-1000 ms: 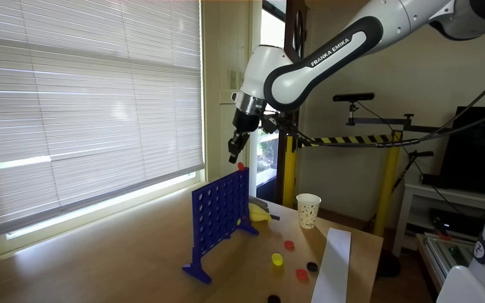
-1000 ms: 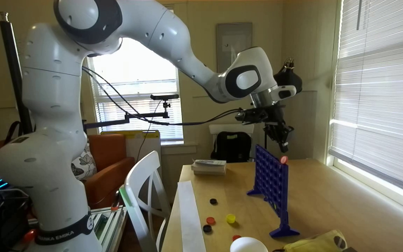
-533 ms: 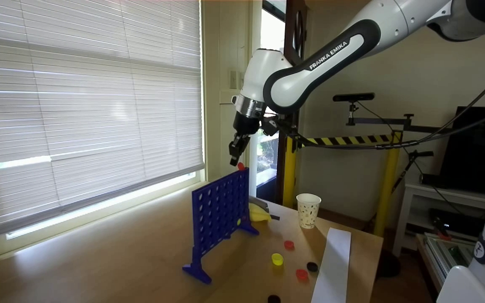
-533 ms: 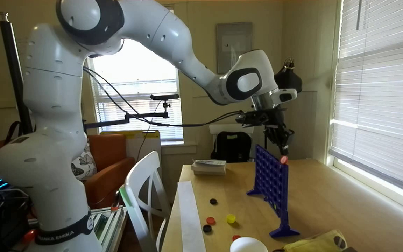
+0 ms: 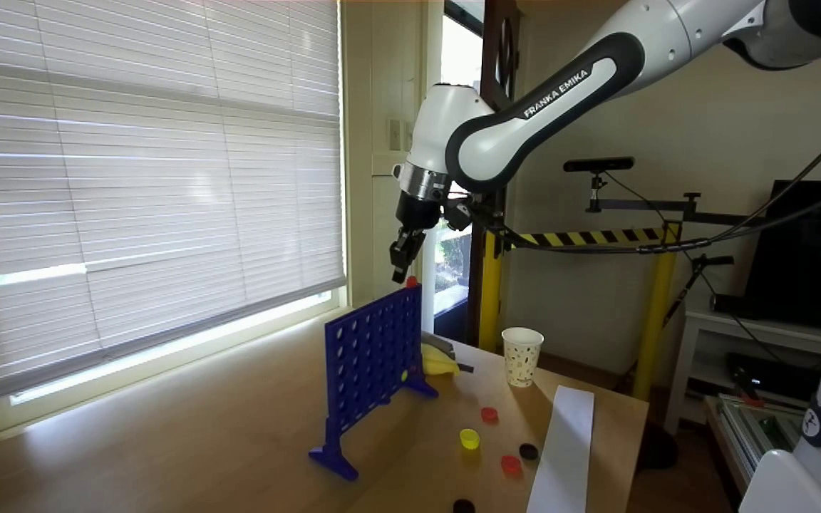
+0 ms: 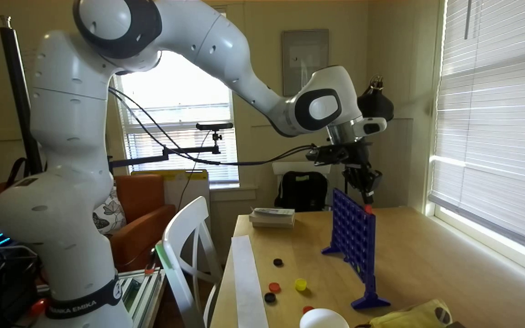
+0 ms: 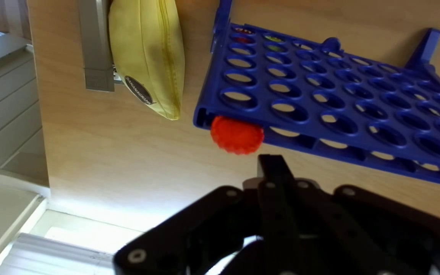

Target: Pick up the orange object and put it in the blue object

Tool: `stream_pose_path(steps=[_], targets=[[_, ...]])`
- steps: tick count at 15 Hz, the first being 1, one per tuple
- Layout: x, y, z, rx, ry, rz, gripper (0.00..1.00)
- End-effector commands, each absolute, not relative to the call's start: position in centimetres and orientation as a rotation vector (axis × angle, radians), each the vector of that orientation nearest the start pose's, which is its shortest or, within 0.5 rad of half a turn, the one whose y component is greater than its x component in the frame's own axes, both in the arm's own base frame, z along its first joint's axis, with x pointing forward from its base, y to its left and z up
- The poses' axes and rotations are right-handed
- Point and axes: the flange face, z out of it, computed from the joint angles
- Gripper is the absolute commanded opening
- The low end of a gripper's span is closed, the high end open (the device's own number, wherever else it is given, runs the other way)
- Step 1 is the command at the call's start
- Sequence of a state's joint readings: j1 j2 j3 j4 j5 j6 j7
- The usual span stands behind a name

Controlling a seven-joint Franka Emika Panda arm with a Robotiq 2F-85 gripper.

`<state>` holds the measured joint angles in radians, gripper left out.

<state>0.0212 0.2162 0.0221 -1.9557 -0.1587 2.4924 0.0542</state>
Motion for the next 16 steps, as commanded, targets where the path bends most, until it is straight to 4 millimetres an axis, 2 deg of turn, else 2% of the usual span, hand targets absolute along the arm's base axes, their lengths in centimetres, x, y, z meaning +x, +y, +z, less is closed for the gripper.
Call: stream_pose_path(steps=[1, 5, 8, 9, 10, 12, 16], targets=[[62.9, 2.8, 40.5, -3.209, -0.161, -0.507, 0.0], [63.0, 3.0, 41.4, -3.185, -0.139, -0.592, 0.0], [62.0, 3.4, 44.0, -3.174, -0.191, -0.692, 0.0], [61.4, 3.6, 45.3, -3.176, -0.201, -0.711, 0.26], [60.3, 3.9, 46.8, -3.168, -0.206, -0.687, 0.27], [58.3, 4.1, 49.8, -3.176, -0.209, -0.681, 0.4], [54.1, 4.6, 56.0, -3.203, -0.168, -0.51, 0.68]])
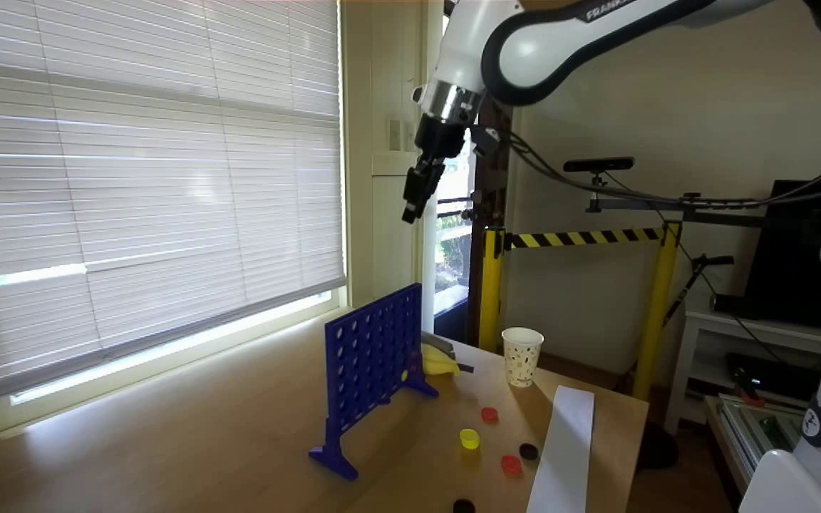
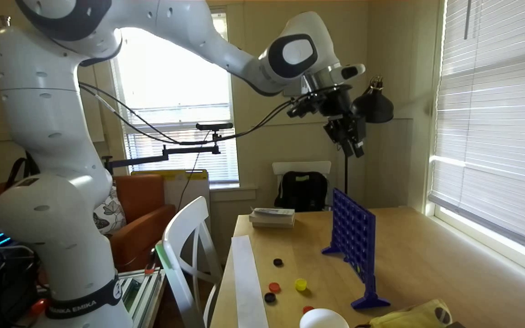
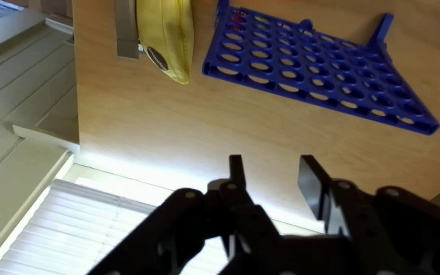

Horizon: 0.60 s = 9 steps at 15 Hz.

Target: Pick up the orange object and put it in the blue object

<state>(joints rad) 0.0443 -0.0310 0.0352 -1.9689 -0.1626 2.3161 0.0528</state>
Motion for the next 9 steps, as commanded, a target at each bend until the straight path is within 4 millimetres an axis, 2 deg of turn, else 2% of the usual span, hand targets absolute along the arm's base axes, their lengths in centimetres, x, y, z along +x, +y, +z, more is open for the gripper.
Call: stream_pose_path(steps=[1, 4, 5, 8, 9], targets=[[52.9, 4.7, 57.1, -3.201, -0.159, -0.446, 0.74], [49.6, 4.9, 59.9, -3.203, -0.075, -0.296, 0.96], [48.6, 5.1, 60.5, -3.198, -0.05, -0.248, 0.99], [46.1, 5.8, 61.4, -3.158, 0.042, -0.156, 1.0], [47.5, 5.2, 61.0, -3.191, -0.022, -0.202, 1.0]])
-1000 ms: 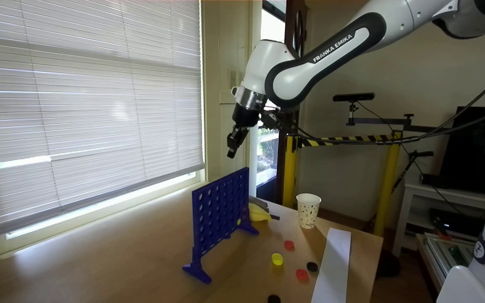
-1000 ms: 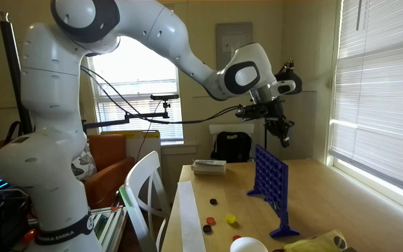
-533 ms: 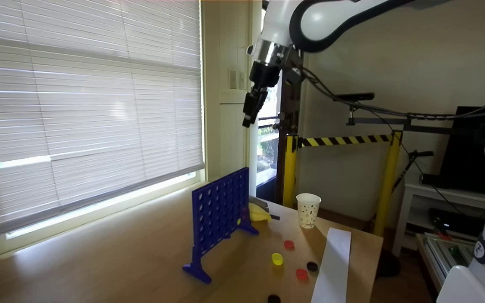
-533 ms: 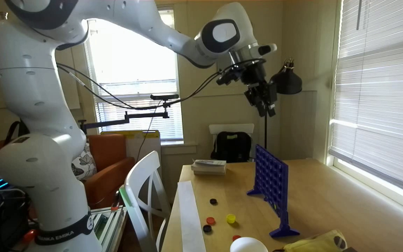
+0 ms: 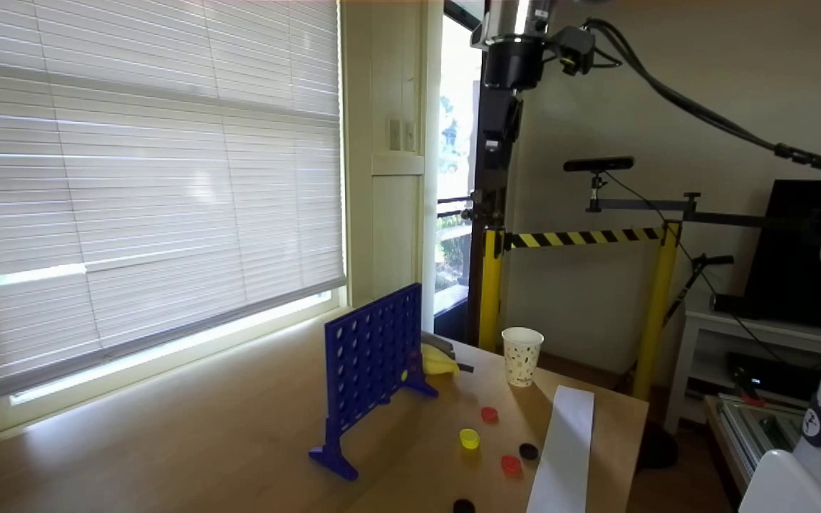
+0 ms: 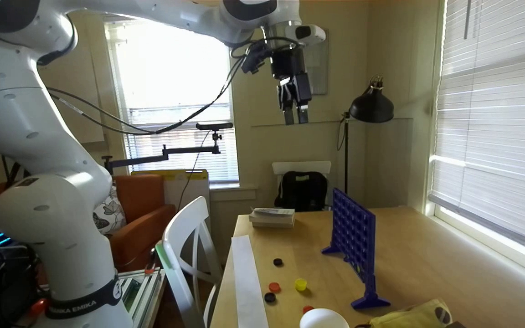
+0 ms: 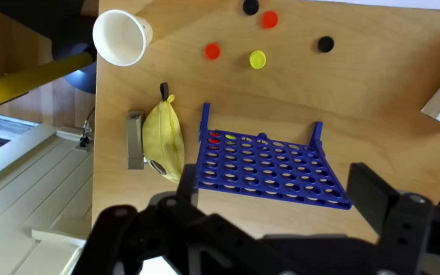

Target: Pick up the orange object and put it in the blue object

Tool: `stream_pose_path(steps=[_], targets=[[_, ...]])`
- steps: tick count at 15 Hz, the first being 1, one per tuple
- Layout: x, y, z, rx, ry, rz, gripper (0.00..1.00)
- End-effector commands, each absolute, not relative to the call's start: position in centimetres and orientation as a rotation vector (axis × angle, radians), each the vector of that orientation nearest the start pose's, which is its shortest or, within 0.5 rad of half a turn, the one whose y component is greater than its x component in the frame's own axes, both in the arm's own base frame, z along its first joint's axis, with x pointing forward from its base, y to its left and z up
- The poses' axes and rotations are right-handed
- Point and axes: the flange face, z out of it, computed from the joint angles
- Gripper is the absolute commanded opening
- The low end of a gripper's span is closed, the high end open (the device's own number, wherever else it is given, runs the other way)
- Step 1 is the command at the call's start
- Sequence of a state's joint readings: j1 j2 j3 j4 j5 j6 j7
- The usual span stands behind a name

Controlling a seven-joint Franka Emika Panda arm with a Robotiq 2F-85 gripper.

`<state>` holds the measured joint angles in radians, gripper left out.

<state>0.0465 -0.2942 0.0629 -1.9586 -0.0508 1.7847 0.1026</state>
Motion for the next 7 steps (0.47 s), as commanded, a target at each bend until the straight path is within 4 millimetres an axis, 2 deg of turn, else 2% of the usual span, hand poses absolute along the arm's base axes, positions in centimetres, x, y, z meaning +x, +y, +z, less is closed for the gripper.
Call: stream_pose_path(steps=[1, 7], targets=[[46.98, 5.39, 61.33, -3.183, -0.002, -0.185, 1.0], [46.62, 5.6, 61.46, -3.18, 0.017, -0.176, 1.0]])
